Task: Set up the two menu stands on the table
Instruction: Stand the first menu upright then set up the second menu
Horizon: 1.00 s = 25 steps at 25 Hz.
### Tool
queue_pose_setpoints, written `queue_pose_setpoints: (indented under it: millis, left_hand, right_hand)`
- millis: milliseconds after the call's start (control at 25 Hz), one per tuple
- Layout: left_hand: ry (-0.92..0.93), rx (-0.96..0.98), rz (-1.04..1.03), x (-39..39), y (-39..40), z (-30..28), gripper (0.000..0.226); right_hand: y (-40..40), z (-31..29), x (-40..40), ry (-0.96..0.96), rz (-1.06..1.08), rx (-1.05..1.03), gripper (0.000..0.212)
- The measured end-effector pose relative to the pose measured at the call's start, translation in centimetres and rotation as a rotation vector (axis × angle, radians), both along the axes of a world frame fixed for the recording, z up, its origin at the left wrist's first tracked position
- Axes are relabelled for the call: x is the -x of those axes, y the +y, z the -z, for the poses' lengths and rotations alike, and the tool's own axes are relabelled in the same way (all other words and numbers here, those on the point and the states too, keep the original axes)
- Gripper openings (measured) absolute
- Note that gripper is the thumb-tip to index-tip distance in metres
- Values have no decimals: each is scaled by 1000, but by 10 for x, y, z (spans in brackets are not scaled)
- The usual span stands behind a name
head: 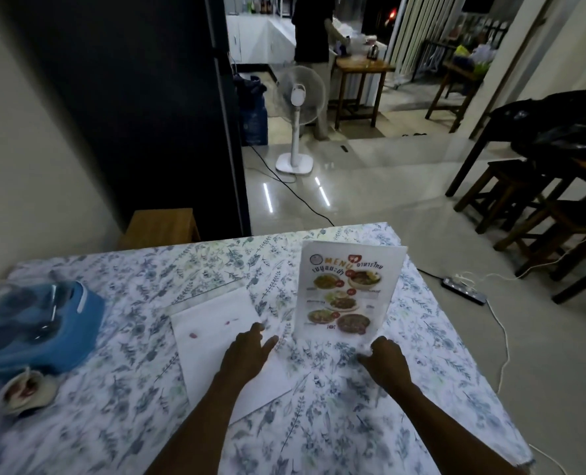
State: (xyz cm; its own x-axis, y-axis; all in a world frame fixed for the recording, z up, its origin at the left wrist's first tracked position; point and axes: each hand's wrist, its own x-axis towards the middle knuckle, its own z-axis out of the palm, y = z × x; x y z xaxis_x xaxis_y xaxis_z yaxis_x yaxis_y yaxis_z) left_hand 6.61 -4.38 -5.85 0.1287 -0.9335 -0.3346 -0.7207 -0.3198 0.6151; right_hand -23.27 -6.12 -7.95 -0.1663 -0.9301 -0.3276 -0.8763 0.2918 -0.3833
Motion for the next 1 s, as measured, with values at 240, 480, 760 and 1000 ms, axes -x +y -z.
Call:
queue_pose_setpoints:
  millis: [240, 480, 760, 1000]
  left_hand:
    - [22, -17, -82, -78, 75, 3, 51]
    - [46, -96, -184, -124, 126, 22, 52]
    - [143, -102, -348, -118, 142, 46, 39]
    - [153, -54, -496, -113, 148, 50, 26]
  right_hand:
    - [45, -1, -97, -41, -104, 27, 42]
    - [68, 15, -164, -47, -166, -51, 56]
    - [81, 29, -196, 55, -189, 3, 53]
    - [85, 31, -195, -100, -103, -9, 54]
